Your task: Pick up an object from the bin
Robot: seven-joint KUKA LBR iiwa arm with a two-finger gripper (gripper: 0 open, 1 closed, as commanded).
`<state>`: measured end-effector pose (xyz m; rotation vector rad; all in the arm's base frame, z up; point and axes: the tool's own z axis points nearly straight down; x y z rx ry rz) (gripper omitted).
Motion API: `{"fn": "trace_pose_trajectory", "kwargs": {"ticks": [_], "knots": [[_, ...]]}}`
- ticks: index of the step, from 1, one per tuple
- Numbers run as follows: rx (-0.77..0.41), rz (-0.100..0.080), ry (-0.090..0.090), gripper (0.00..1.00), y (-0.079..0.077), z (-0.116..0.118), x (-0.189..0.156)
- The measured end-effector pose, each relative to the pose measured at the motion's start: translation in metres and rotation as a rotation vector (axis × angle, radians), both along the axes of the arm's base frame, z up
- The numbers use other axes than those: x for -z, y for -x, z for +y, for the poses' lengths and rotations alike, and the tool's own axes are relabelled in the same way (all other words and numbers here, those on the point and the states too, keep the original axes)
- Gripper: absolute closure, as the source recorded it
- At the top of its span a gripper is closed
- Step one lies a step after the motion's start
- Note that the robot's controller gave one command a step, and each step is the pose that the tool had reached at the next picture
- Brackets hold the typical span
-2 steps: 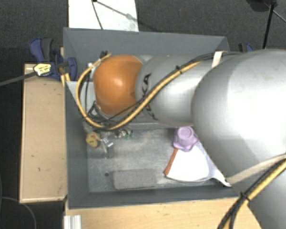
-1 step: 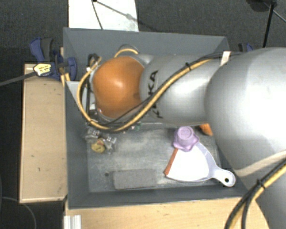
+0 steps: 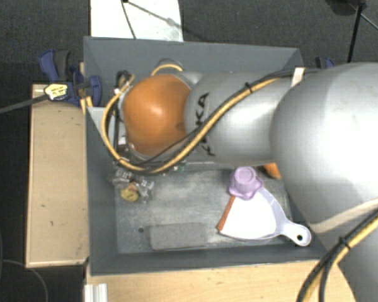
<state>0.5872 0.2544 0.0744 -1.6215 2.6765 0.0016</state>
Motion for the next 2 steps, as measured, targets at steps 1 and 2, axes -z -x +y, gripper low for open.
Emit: {"fn": "trace_pose_trajectory", "kwargs": {"ticks": [1, 2], "knots": [[0.001, 0.001, 0.000, 1.00, -0.0001, 0.0001, -0.0014], [0.002, 0.003, 0.001, 1.00, 0.0000, 0.0002, -0.0031]]}}
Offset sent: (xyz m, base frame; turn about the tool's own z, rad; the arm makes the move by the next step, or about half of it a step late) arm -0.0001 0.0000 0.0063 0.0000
